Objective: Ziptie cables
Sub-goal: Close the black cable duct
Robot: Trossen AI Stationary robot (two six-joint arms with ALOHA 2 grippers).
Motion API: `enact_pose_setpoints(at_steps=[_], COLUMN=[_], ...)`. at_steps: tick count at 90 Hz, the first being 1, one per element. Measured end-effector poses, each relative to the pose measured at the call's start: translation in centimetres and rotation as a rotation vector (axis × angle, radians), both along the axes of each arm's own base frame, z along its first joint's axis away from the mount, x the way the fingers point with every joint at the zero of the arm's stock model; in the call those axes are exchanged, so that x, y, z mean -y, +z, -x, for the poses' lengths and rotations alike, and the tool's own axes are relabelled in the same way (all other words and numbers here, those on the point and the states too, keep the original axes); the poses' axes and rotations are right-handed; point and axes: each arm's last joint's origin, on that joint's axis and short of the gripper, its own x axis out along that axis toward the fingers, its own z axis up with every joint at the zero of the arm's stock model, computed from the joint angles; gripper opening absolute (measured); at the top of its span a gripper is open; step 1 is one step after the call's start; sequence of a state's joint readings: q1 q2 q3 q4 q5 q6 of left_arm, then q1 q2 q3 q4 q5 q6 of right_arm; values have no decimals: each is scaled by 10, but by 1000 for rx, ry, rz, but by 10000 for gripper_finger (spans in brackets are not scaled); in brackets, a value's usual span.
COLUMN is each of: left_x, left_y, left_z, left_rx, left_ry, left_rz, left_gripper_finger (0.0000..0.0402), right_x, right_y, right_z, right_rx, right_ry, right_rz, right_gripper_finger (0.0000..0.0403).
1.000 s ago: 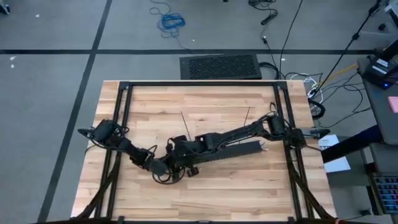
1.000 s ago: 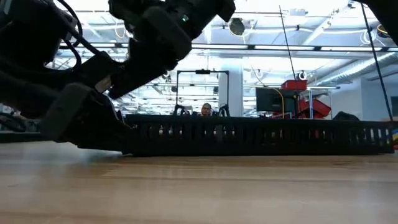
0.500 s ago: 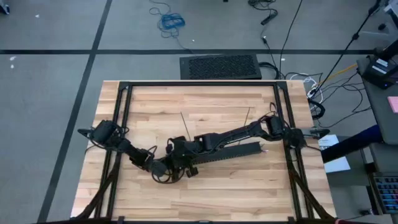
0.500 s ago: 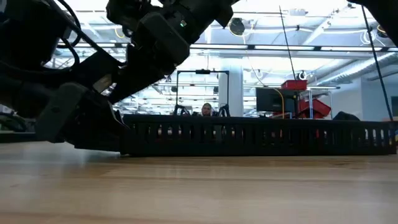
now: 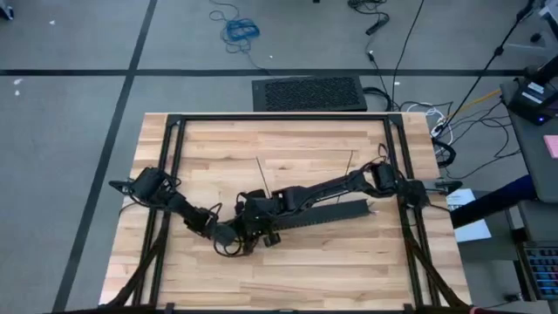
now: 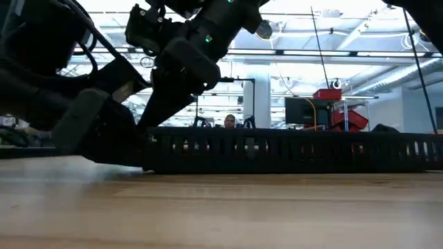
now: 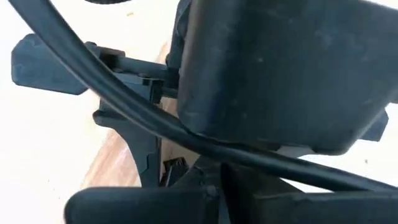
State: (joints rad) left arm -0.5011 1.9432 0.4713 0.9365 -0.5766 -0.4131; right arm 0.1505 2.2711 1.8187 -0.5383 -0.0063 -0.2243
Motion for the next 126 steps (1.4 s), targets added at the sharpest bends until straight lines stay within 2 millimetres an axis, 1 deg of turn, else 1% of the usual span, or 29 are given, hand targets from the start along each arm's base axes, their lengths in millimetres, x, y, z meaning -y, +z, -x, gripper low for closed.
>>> enact_pose_setpoints(at_steps=[26,68,74,82,97,102,109,114,126], left_x=[0,-1,-1,-1,-1,-1,0,1,4], left_y=[-2,-2,-2,-5,-5,-5,-5,-5,-5], left_z=[1,1,1,5,5,5,5,6,7], left_rx=[-21,-24,-24,-42,-48,-49,-49,-49,-52], left_ry=[9,12,12,12,11,11,7,4,-10], left_rz=[8,8,8,-7,-8,-8,-9,-11,-22], left_gripper_finger=[238,238,237,238,238,238,238,238,240], right_x=[0,-9,-10,-11,-13,-16,-23,-31,-45], right_y=[-1,-1,3,11,17,17,19,25,50], right_z=[4,7,10,23,26,26,30,37,53], right_rx=[-33,-48,-58,-131,-128,-125,-127,-137,-108], right_ry=[-24,-32,-36,-41,-49,-54,-69,-74,-105], right_rz=[12,33,54,96,108,109,157,211,278], right_gripper_finger=[0,0,0,0,0,0,0,0,0])
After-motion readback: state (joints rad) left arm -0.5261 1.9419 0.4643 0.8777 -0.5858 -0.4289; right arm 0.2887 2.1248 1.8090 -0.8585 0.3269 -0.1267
